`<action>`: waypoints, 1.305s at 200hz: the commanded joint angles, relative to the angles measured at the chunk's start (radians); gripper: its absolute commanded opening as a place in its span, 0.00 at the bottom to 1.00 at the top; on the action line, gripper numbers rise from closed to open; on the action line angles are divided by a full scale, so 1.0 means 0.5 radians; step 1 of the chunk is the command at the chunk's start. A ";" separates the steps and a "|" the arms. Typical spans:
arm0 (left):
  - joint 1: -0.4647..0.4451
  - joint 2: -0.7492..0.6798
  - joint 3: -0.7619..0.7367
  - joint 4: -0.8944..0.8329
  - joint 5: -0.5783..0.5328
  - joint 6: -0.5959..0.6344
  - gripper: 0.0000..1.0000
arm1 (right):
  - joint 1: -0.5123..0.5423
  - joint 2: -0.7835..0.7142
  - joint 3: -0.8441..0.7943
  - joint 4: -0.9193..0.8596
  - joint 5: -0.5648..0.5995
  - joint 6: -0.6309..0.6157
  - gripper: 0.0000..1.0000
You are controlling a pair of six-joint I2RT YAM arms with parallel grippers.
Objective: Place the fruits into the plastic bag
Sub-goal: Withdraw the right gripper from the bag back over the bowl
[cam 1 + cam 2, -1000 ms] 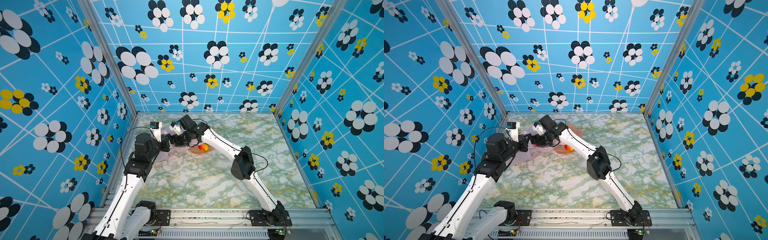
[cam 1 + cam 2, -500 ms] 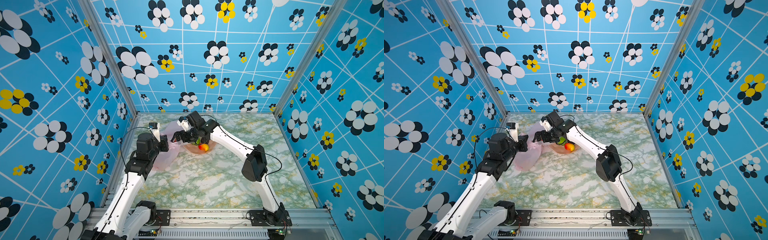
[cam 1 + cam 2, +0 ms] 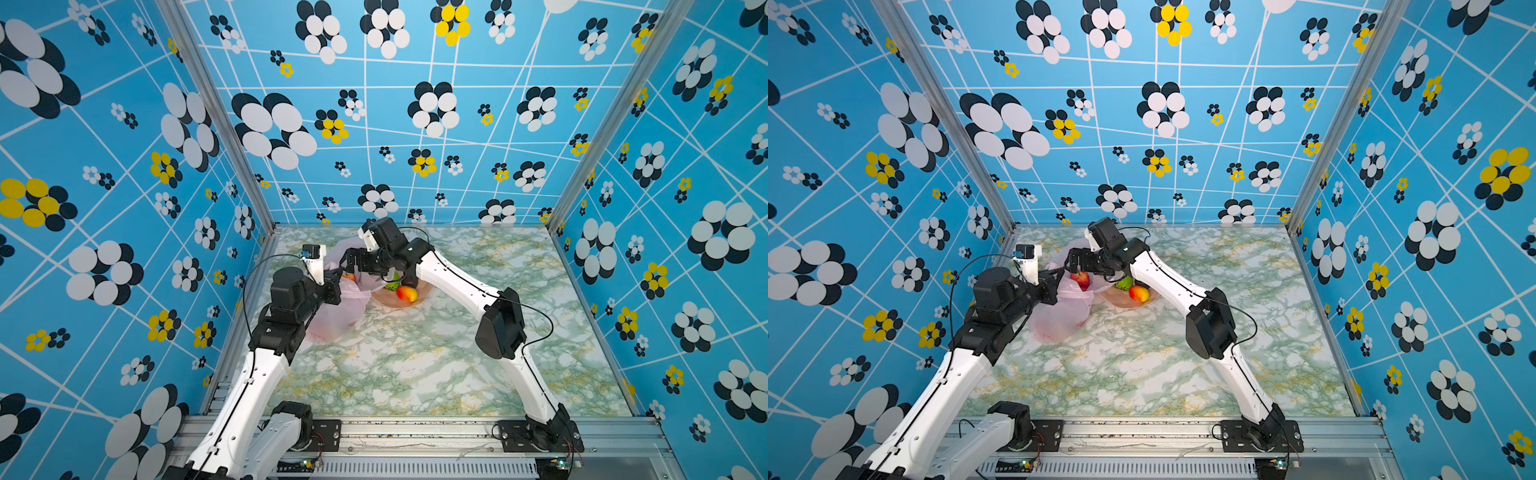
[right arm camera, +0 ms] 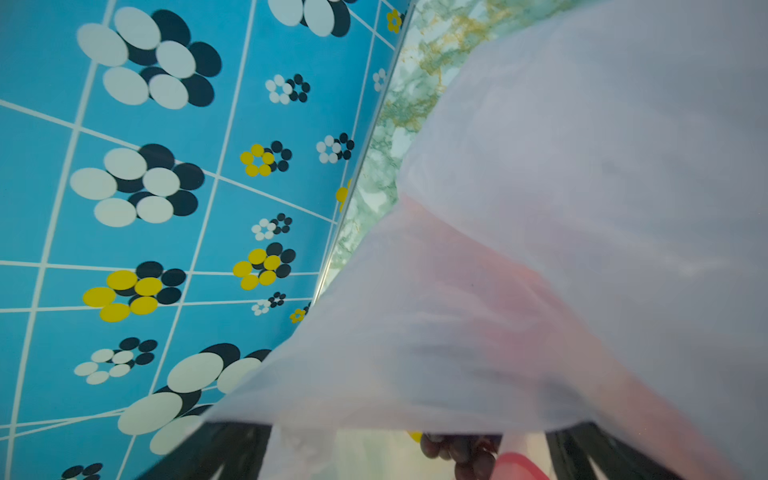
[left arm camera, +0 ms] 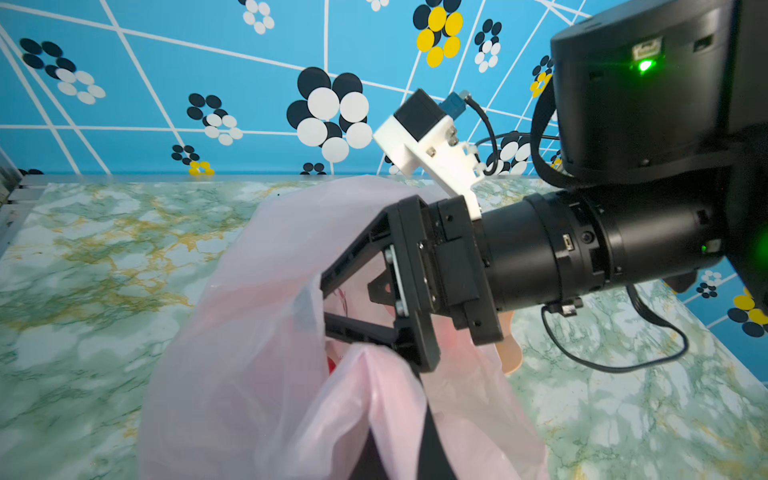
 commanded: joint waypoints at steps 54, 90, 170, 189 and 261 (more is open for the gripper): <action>-0.003 -0.191 0.018 -0.165 -0.715 0.094 0.00 | -0.170 -0.896 -0.959 0.719 -0.112 0.039 1.00; 0.019 -0.170 0.037 -0.180 -0.736 0.093 0.00 | -0.305 -1.289 -1.337 0.803 -0.097 -0.102 1.00; 0.020 -0.218 0.012 -0.170 -0.826 0.106 0.00 | -0.497 -1.332 -1.263 -0.155 0.484 -0.647 1.00; 0.019 -0.223 0.011 -0.173 -0.858 0.105 0.00 | -0.498 -1.215 -1.152 -0.364 0.504 -0.693 0.99; 0.021 -0.222 0.015 -0.195 -0.897 0.102 0.00 | -0.432 -0.798 -0.839 -0.729 0.357 -0.784 0.97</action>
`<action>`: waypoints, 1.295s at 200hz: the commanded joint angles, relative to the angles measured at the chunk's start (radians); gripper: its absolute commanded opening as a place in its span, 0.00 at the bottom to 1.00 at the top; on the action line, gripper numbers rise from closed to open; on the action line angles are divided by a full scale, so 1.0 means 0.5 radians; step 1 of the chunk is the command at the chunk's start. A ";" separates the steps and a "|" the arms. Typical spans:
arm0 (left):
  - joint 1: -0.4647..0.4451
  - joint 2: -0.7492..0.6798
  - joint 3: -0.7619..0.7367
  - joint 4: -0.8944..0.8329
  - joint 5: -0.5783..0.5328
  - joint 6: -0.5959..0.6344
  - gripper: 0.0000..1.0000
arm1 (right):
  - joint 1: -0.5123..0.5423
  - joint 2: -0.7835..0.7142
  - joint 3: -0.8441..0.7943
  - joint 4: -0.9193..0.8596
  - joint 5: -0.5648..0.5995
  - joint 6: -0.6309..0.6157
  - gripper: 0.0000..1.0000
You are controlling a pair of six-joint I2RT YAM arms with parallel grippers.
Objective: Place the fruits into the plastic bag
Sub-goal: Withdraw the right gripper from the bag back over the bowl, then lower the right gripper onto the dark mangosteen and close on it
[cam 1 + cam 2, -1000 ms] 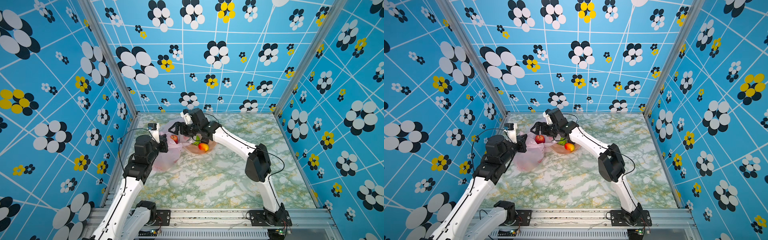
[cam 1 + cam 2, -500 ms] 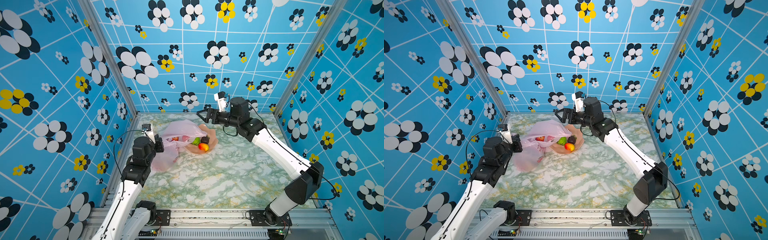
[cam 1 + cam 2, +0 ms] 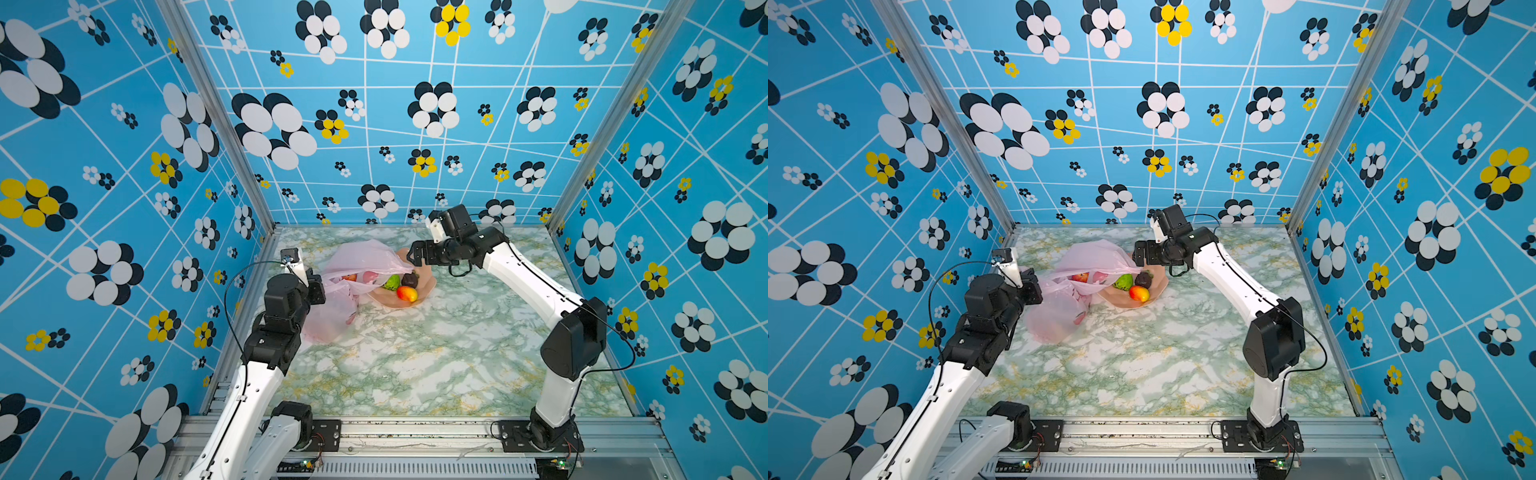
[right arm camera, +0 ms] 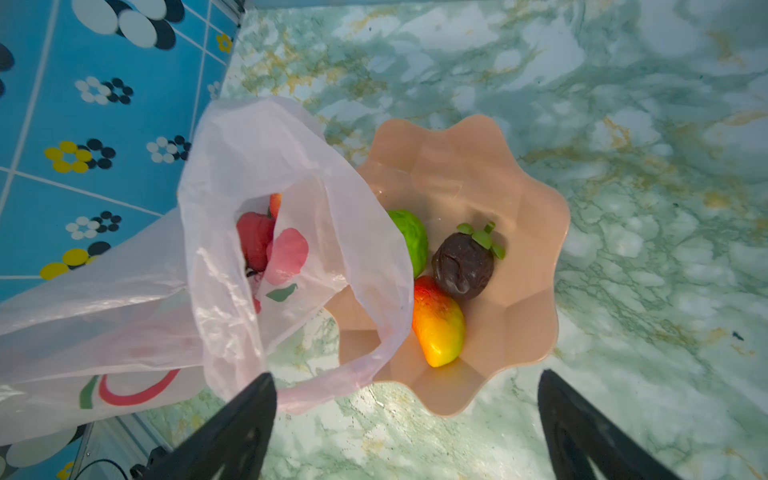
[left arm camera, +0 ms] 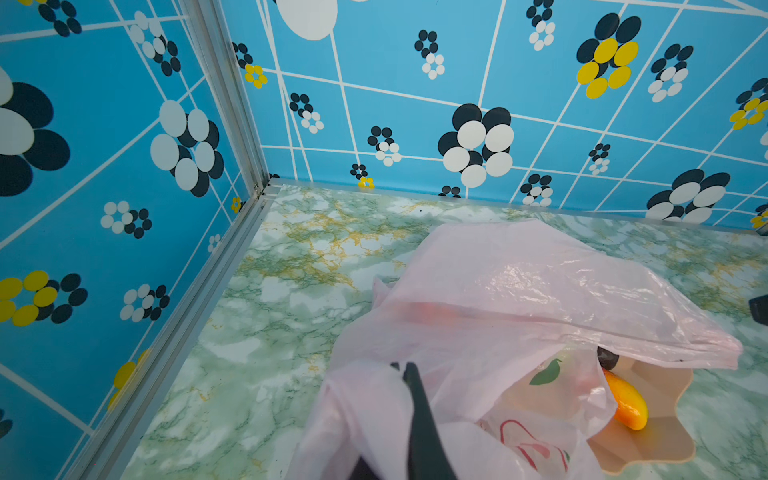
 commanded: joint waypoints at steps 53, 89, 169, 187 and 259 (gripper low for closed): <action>0.011 -0.028 0.016 -0.024 -0.046 0.028 0.00 | 0.126 0.393 0.418 -0.423 -0.022 -0.155 0.94; 0.012 -0.034 0.018 -0.028 -0.056 0.031 0.00 | 0.114 0.221 0.290 -0.192 0.241 -0.038 0.95; 0.010 -0.041 0.021 -0.031 -0.059 0.034 0.00 | -0.053 0.430 0.421 -0.432 0.218 0.036 0.86; 0.011 -0.041 0.018 -0.031 -0.059 0.033 0.00 | -0.052 0.497 0.479 -0.427 0.143 0.032 0.79; 0.010 -0.032 0.021 -0.034 -0.047 0.031 0.00 | 0.027 0.960 0.975 -0.720 0.104 -0.029 0.74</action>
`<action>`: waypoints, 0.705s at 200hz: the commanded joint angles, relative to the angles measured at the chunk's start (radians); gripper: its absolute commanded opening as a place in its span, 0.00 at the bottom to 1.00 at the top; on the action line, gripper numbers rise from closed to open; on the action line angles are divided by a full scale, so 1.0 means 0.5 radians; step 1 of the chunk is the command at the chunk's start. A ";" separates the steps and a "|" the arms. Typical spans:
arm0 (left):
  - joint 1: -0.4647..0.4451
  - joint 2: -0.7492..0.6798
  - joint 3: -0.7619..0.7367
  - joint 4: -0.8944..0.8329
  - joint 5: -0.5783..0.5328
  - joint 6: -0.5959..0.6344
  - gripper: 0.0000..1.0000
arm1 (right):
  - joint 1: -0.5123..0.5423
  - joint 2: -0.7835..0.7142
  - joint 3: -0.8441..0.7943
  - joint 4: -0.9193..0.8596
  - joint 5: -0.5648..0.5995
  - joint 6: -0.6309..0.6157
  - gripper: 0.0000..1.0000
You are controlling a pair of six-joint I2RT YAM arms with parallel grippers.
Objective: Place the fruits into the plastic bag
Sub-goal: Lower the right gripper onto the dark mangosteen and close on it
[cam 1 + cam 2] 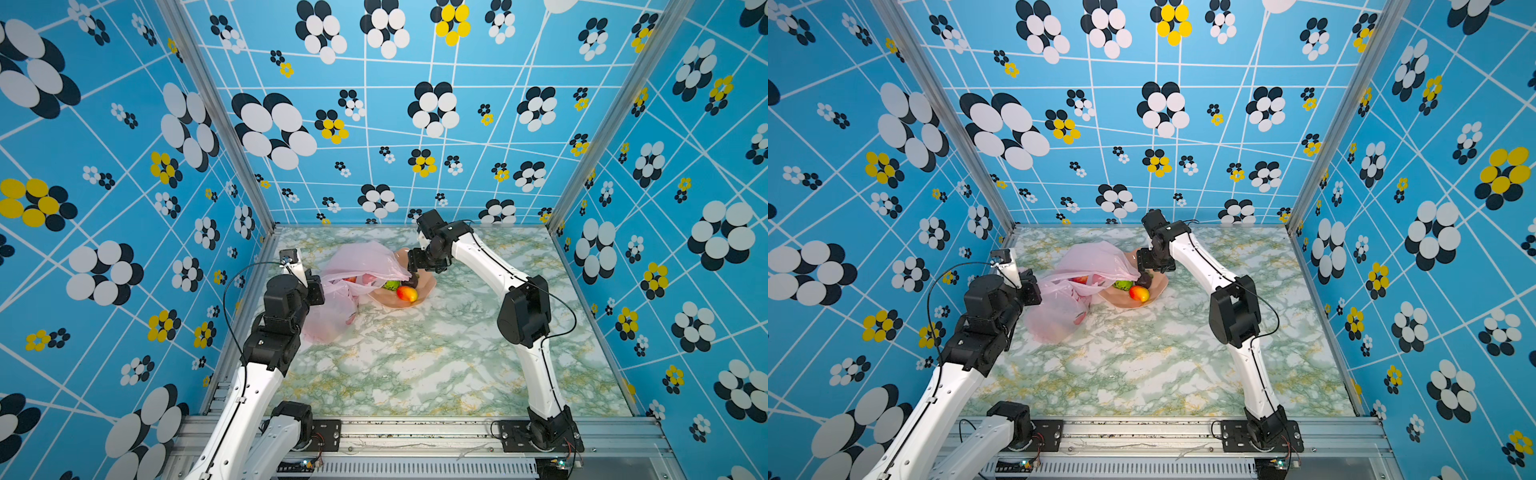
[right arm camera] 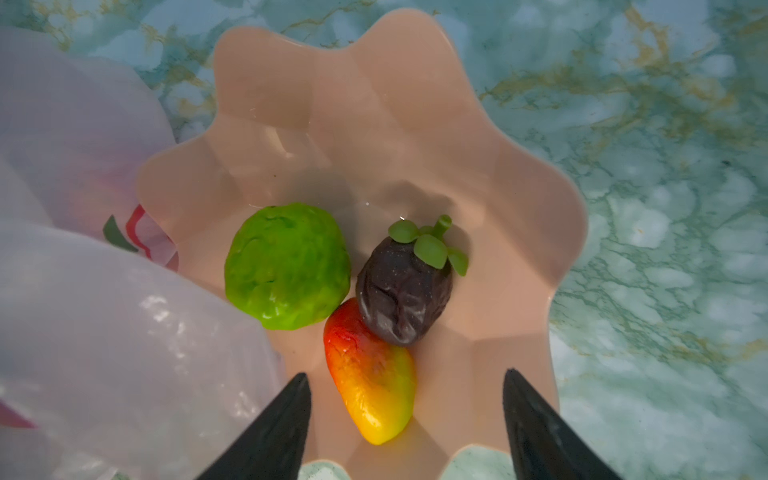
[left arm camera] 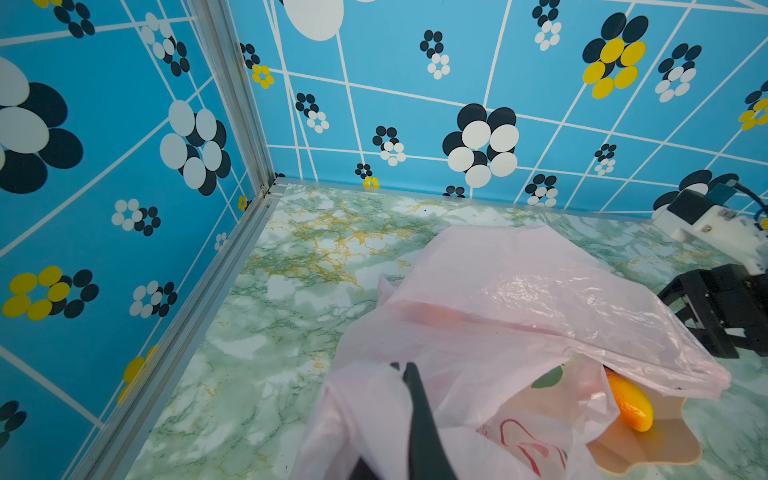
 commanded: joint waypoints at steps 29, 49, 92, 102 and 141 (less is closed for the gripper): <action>0.012 -0.008 0.019 -0.015 -0.021 0.029 0.00 | 0.038 0.172 0.176 -0.197 0.001 -0.032 0.75; 0.010 -0.002 0.024 -0.015 -0.014 0.026 0.00 | 0.038 0.218 0.222 -0.218 0.004 -0.033 0.75; 0.010 -0.003 0.021 -0.015 -0.012 0.027 0.00 | 0.038 0.347 0.351 -0.276 -0.012 -0.038 0.76; 0.010 -0.003 0.021 -0.015 -0.011 0.026 0.00 | 0.038 0.373 0.380 -0.283 -0.009 -0.040 0.76; 0.008 -0.002 0.021 -0.012 -0.003 0.026 0.00 | 0.031 0.481 0.519 -0.329 0.018 -0.049 0.76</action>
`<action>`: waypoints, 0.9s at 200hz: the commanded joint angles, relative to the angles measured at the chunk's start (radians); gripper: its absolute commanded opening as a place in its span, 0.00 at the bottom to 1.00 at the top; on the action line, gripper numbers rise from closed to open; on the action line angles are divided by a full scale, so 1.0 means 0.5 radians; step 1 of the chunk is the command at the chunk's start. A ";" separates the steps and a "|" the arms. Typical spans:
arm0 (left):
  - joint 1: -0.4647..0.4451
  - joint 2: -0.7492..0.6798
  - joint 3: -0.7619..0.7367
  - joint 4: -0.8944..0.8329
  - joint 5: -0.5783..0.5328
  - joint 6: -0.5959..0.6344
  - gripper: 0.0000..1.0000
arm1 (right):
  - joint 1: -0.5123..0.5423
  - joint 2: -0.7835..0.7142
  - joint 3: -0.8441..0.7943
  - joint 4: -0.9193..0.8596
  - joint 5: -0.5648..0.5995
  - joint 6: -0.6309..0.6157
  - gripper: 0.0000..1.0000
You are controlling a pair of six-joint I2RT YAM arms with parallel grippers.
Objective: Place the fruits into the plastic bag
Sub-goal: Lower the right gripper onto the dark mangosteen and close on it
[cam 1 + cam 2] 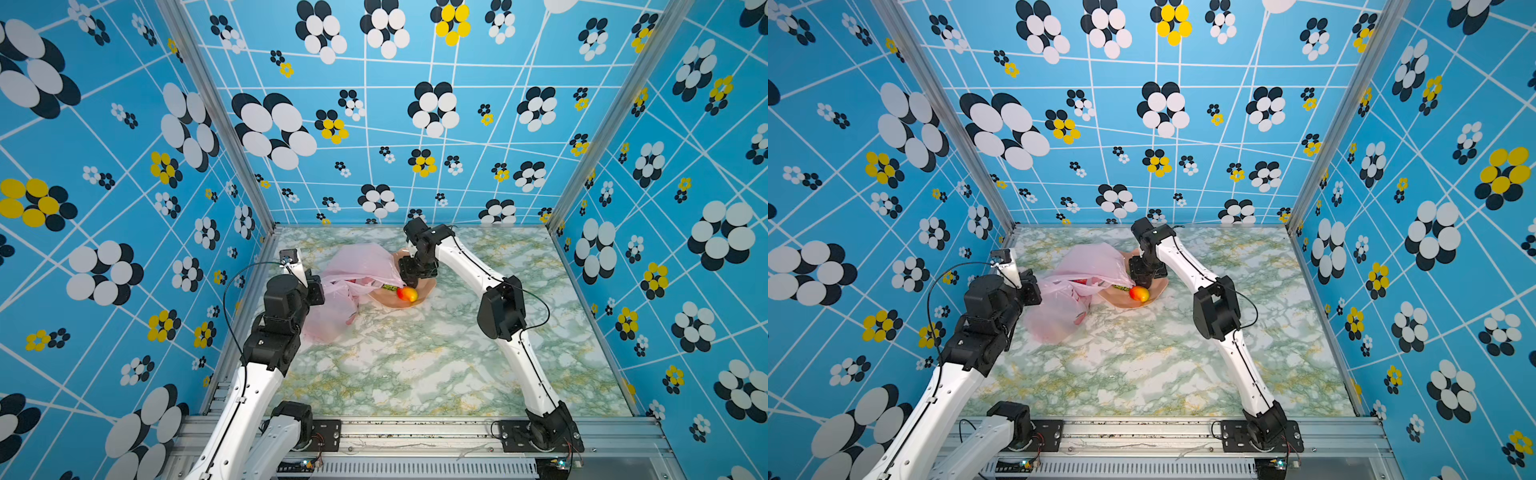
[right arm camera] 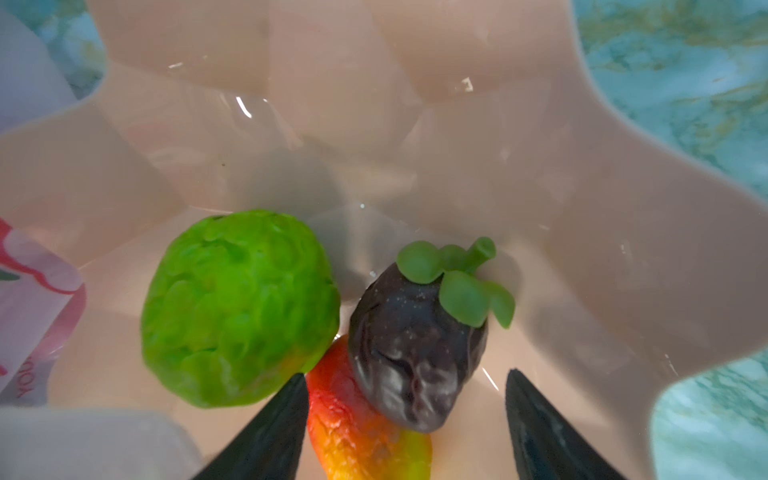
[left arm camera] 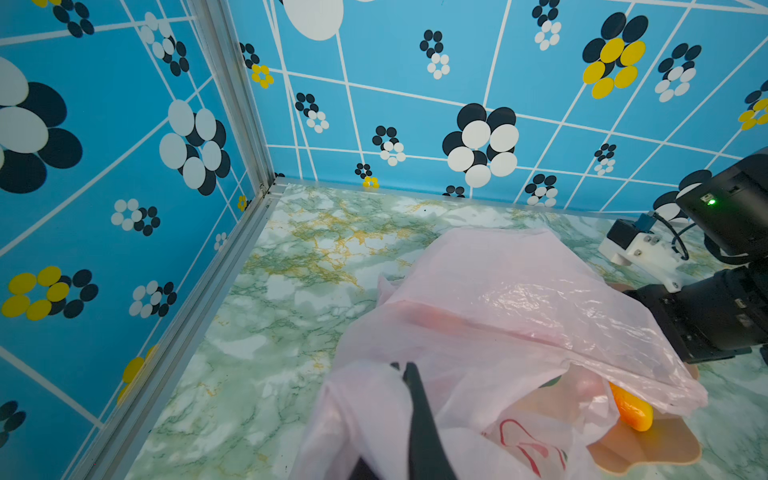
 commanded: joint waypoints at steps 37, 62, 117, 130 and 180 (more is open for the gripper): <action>0.008 -0.003 0.021 -0.011 0.003 0.029 0.00 | -0.008 0.163 0.198 -0.136 0.082 -0.053 0.75; 0.011 0.001 0.021 -0.009 0.018 0.029 0.00 | -0.007 0.203 0.200 -0.130 0.092 -0.059 0.75; 0.010 0.011 0.024 -0.009 0.033 0.029 0.00 | -0.005 0.247 0.196 -0.078 0.028 -0.060 0.74; 0.011 0.010 0.024 -0.012 0.036 0.029 0.00 | -0.005 0.240 0.197 -0.067 0.025 -0.056 0.72; 0.009 0.007 0.026 -0.009 0.045 0.029 0.00 | -0.005 0.082 0.079 0.073 0.027 -0.020 0.55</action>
